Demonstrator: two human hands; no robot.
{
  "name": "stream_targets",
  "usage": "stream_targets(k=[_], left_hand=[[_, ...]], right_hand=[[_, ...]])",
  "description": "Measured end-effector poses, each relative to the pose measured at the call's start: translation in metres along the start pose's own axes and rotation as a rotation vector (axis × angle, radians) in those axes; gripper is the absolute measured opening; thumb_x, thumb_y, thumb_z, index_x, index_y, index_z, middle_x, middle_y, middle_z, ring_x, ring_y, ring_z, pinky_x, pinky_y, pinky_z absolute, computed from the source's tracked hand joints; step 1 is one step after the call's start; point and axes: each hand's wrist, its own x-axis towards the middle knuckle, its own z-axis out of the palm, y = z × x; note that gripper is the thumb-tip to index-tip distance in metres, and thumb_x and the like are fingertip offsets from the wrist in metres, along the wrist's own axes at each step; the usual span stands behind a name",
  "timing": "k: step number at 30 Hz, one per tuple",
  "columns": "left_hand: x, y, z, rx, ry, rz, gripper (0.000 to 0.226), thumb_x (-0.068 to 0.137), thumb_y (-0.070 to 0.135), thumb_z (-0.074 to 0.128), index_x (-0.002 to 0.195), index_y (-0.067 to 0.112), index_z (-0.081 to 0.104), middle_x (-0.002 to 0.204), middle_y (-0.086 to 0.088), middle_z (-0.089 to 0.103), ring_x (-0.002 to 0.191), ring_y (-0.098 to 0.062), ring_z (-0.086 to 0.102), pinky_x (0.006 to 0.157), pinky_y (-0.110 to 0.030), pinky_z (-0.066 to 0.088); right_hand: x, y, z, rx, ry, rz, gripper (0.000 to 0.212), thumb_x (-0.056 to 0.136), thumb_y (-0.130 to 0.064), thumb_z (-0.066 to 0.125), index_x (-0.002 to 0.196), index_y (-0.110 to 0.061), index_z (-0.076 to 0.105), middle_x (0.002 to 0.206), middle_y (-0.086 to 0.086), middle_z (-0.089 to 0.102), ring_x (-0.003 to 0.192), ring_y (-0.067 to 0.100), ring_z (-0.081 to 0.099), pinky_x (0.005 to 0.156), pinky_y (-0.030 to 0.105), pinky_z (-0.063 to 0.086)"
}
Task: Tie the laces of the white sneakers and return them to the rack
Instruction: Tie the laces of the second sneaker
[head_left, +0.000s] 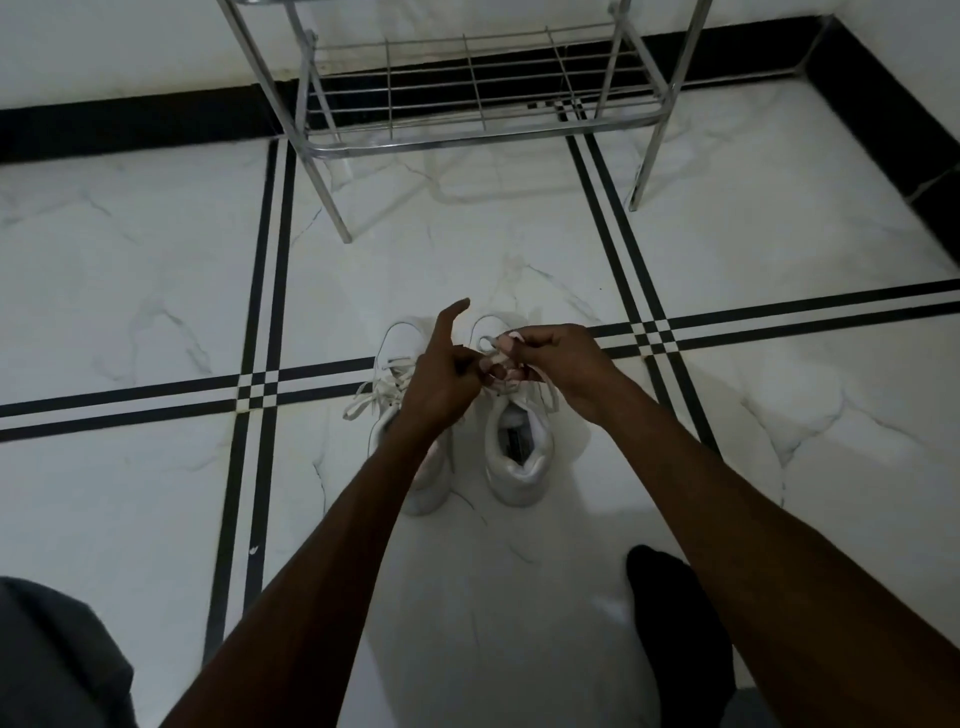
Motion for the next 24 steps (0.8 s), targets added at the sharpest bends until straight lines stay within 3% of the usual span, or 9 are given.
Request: stream_targets(k=[3, 6, 9, 14, 17, 19, 24], left_hand=[[0.001, -0.002, -0.003, -0.023, 0.015, -0.027, 0.075, 0.09, -0.005, 0.061, 0.153, 0.024, 0.033, 0.09, -0.012, 0.078, 0.078, -0.016, 0.072, 0.07, -0.021, 0.051], [0.003, -0.004, 0.0, -0.014, 0.031, -0.058, 0.067, 0.092, 0.0, 0.066, 0.149, 0.022, 0.039, 0.096, -0.008, 0.08, 0.086, -0.015, 0.075, 0.08, -0.03, 0.056], [0.001, -0.002, 0.003, -0.039, 0.047, -0.07, 0.055, 0.095, 0.003, 0.064, 0.144, 0.019, 0.046, 0.101, -0.007, 0.08, 0.093, -0.018, 0.076, 0.085, -0.033, 0.058], [-0.001, 0.004, -0.003, -0.144, -0.009, -0.09, 0.049, 0.097, -0.004, 0.043, 0.139, 0.019, 0.053, 0.113, -0.001, 0.079, 0.099, -0.015, 0.075, 0.08, -0.023, 0.056], [0.002, 0.004, -0.002, -0.043, -0.07, -0.054, 0.058, 0.093, -0.01, 0.049, 0.141, 0.023, 0.055, 0.122, 0.0, 0.075, 0.109, -0.016, 0.073, 0.084, -0.027, 0.059], [0.003, 0.005, 0.0, 0.068, -0.079, -0.002, 0.049, 0.095, -0.004, 0.057, 0.137, 0.021, 0.063, 0.125, -0.002, 0.074, 0.113, -0.016, 0.072, 0.09, -0.032, 0.06], [0.001, 0.011, -0.001, 0.302, 0.028, 0.033, 0.026, 0.094, 0.008, 0.067, 0.114, 0.019, 0.08, 0.096, -0.001, 0.081, 0.083, -0.013, 0.077, 0.077, -0.022, 0.057]], right_hand=[[-0.002, -0.011, -0.011, -0.296, -0.114, -0.054, 0.022, 0.086, -0.014, 0.075, 0.106, -0.005, 0.077, 0.097, 0.013, 0.077, 0.078, 0.019, 0.075, 0.07, 0.025, 0.061], [0.004, -0.019, -0.017, -0.74, -0.102, -0.185, 0.018, 0.08, -0.013, 0.08, 0.098, -0.011, 0.08, 0.09, 0.005, 0.077, 0.063, 0.017, 0.074, 0.062, 0.02, 0.059], [0.008, -0.016, -0.009, -0.907, -0.018, -0.367, 0.011, 0.077, -0.012, 0.08, 0.088, -0.012, 0.082, 0.082, 0.008, 0.078, 0.062, 0.018, 0.072, 0.066, 0.029, 0.06], [0.007, -0.001, -0.001, -0.767, 0.197, -0.425, 0.006, 0.073, -0.012, 0.081, 0.075, -0.012, 0.076, 0.073, 0.002, 0.075, 0.063, 0.013, 0.068, 0.065, 0.036, 0.06], [0.005, 0.0, 0.0, -0.585, 0.219, -0.354, 0.007, 0.074, -0.009, 0.081, 0.079, -0.009, 0.075, 0.074, 0.003, 0.076, 0.058, 0.013, 0.071, 0.061, 0.036, 0.063], [0.004, -0.001, 0.001, -0.481, 0.198, -0.294, 0.009, 0.076, -0.009, 0.082, 0.083, -0.009, 0.075, 0.077, 0.004, 0.077, 0.059, 0.017, 0.073, 0.058, 0.036, 0.063], [0.0, -0.005, -0.008, -0.378, 0.097, -0.199, 0.018, 0.074, -0.013, 0.086, 0.088, -0.006, 0.078, 0.084, 0.006, 0.078, 0.072, 0.022, 0.076, 0.06, 0.033, 0.062]])
